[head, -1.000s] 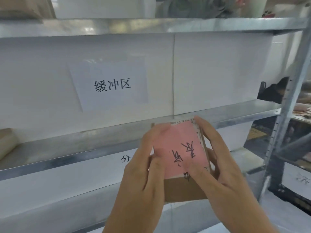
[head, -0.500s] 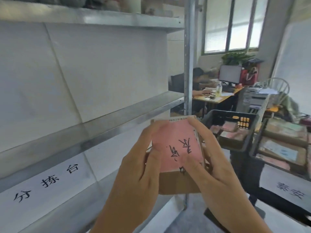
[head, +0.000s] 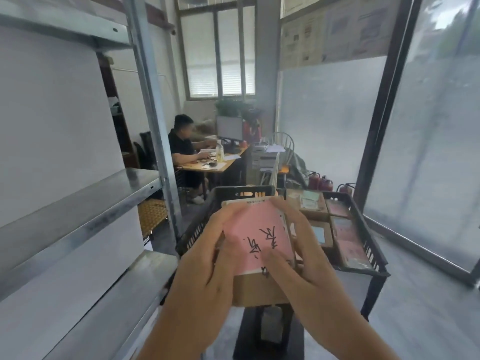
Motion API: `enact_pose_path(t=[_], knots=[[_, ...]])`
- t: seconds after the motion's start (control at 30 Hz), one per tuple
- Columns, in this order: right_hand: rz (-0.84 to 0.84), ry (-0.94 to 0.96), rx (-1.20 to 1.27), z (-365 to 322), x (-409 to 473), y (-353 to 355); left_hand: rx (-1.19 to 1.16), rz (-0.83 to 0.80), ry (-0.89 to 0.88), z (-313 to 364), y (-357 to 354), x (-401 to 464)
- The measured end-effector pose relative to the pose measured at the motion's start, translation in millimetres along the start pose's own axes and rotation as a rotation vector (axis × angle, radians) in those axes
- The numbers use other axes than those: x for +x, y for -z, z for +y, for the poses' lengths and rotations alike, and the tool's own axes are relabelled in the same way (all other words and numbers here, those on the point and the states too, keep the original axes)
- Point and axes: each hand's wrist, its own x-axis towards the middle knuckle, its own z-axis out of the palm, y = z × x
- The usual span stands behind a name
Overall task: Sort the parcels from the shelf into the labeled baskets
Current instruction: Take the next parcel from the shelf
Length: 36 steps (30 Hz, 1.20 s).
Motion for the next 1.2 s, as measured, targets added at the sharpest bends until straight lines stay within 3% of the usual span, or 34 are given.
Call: enact_pose_path(t=[0.13, 0.27, 0.47, 0.73, 0.97, 1.2], knots=[[0.114, -0.025, -0.058, 18, 22, 17, -0.057, -0.106, -0.053, -14, -24, 34], [0.19, -0.05, -0.103, 35, 35, 38, -0.193, -0.344, 0.036, -3, -42, 48], [0.287, -0.089, -0.169, 72, 57, 82, -0.212, -0.459, 0.083, -18, -99, 82], [0.254, -0.182, -0.172, 142, 115, 164, -0.137, -0.541, 0.193, -54, -197, 140], [0.13, -0.264, -0.579, 190, 170, 233, -0.135, -0.545, 0.375, -68, -300, 190], [0.307, -0.29, -0.792, 250, 200, 264, -0.115, -0.59, 0.448, -99, -369, 213]])
